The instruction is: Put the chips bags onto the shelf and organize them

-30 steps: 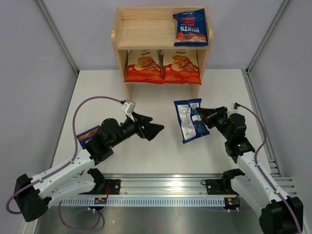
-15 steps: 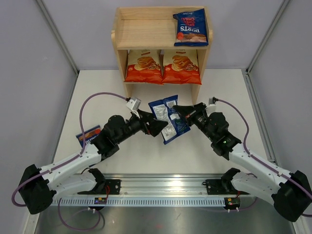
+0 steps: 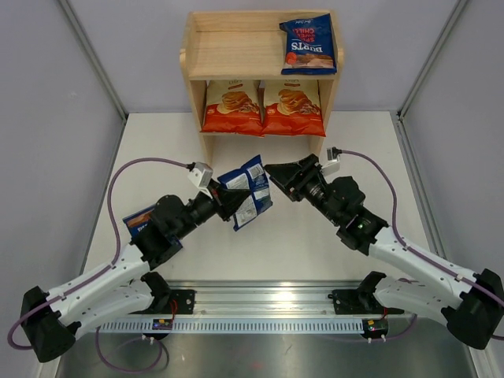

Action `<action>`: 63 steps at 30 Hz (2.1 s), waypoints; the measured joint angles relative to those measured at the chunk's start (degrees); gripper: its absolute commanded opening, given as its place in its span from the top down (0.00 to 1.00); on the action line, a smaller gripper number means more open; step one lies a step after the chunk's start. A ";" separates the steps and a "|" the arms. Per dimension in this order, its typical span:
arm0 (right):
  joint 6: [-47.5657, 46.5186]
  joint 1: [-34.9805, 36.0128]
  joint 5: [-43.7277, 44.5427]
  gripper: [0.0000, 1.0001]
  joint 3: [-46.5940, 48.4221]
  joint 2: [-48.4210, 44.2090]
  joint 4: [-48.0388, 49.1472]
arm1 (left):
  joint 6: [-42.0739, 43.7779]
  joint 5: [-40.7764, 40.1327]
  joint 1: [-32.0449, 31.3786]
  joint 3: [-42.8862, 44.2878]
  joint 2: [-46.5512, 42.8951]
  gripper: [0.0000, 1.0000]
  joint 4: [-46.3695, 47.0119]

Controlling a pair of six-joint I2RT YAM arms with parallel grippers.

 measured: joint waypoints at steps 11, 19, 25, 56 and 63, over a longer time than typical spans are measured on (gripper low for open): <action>-14.67 -0.11 0.22 0.01 16.98 -4.33 -29.90 | 22.32 -17.73 -6.08 5.14 1.84 0.87 -10.08; -10.19 -0.15 -2.71 0.01 24.85 -2.91 -43.65 | 50.53 -37.88 -21.66 12.37 20.48 0.86 -2.78; -5.73 -0.31 -0.46 0.00 25.24 -7.26 -49.92 | 71.08 -46.80 -30.18 11.63 27.17 0.84 11.15; -14.75 -3.32 1.99 1.00 24.55 -6.97 -58.36 | 83.95 -53.27 -38.64 10.91 34.84 0.24 25.90; -24.57 -3.72 3.72 1.00 24.46 -8.70 -54.77 | 61.90 -48.06 -34.23 7.74 22.93 0.01 11.58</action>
